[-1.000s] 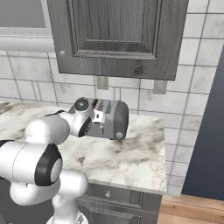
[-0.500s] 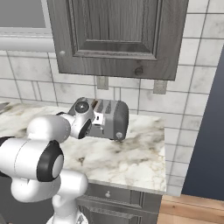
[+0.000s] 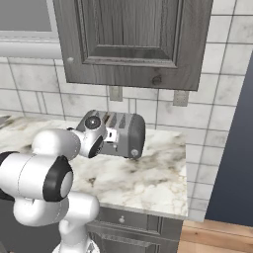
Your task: Start the toaster. Once the lever pops up, take the bread to the plate on the dining counter.
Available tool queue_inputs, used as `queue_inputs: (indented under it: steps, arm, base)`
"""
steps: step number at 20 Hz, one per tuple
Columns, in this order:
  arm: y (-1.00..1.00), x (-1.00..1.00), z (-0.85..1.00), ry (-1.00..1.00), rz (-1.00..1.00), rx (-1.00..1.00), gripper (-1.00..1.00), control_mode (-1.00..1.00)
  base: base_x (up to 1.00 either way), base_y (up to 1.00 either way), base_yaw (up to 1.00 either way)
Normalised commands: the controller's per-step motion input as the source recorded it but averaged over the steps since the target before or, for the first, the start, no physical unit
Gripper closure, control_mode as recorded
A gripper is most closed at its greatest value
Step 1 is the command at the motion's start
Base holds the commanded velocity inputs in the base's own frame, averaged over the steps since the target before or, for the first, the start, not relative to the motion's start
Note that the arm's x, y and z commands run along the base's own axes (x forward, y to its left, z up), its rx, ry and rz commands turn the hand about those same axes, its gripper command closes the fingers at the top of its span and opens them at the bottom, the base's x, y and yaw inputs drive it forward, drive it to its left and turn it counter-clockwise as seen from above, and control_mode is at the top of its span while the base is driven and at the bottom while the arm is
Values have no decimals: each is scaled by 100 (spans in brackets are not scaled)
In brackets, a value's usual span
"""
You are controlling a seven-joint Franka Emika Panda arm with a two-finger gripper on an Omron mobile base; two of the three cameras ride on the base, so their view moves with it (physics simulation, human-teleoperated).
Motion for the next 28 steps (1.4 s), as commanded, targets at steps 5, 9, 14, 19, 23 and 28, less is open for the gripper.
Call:
queue_inputs:
  steps: [5,9,14,19,23,28]
  arm:
    - [0,0,-17,0,0,0,-100,-100]
    - [0,0,-16,0,0,0,-100,-100]
    - [0,0,-11,0,0,0,-100,-100]
    - [0,0,-9,0,0,0,-100,-100]
    - [0,-1,-18,0,0,0,-100,-100]
    - [0,-5,-14,1,0,0,-100,-100]
  base:
    - [0,0,0]
    - [0,0,0]
    - [0,0,0]
    - [0,0,0]
    - [0,0,0]
    - [0,0,0]
